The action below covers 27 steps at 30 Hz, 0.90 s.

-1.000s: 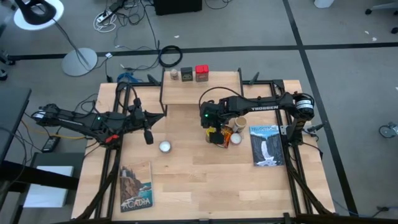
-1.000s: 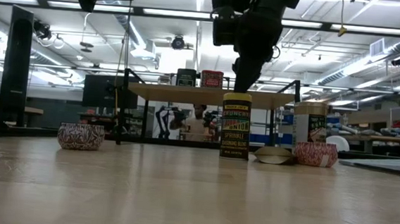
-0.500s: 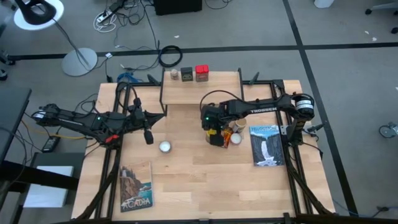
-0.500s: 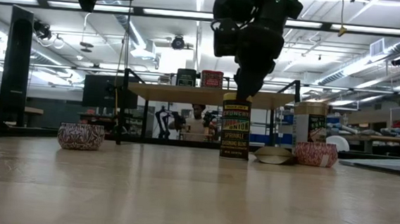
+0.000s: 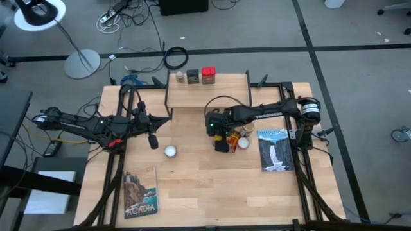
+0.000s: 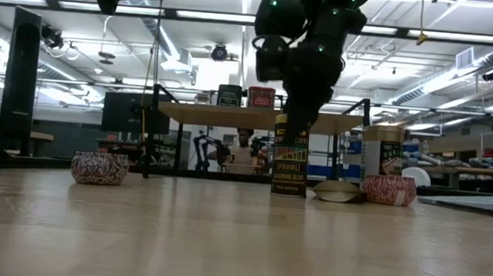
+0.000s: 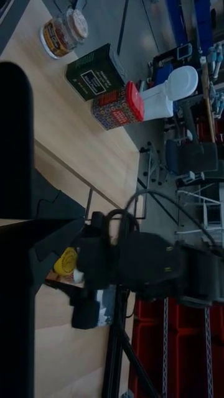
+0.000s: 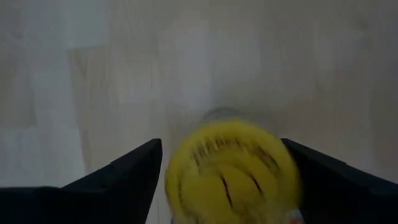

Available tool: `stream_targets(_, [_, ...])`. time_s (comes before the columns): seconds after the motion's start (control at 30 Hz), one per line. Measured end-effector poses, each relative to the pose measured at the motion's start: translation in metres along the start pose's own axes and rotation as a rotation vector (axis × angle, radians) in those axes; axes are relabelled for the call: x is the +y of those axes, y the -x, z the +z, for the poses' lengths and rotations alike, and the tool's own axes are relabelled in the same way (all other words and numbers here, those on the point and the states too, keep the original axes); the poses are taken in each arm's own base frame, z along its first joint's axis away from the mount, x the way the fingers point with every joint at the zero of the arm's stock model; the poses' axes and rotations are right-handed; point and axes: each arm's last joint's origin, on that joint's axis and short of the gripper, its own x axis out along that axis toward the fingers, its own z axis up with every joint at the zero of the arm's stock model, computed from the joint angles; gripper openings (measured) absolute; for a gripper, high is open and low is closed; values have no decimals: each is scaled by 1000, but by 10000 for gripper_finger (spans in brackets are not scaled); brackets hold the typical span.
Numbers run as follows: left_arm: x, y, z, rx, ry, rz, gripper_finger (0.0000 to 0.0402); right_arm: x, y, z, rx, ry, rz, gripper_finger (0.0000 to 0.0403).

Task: Shelf spices
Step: Put the yellow seasoning bottle on the shelf

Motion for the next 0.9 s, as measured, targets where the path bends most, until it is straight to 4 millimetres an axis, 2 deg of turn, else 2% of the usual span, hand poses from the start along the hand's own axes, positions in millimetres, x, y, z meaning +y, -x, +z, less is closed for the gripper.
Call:
stream_targets(0.27, [0, 0, 0, 2, -1, -4, 1, 3, -23, -3, 68, 9, 29, 310])
stream_targets(0.53, [0, 0, -1, 6, -7, -3, 1, 4, -24, -3, 71, 10, 53, 304])
stream_targets(0.63, [0, 0, -1, 7, -8, -3, 1, 5, -24, -3, 72, 13, 58, 283])
stream_targets(0.8, [0, 0, -1, 8, -8, -3, 1, 6, -23, -2, 65, 18, 60, 209])
stream_targets(0.9, [0, 0, -1, 7, -8, -3, 1, 6, -23, -2, 65, 18, 61, 207])
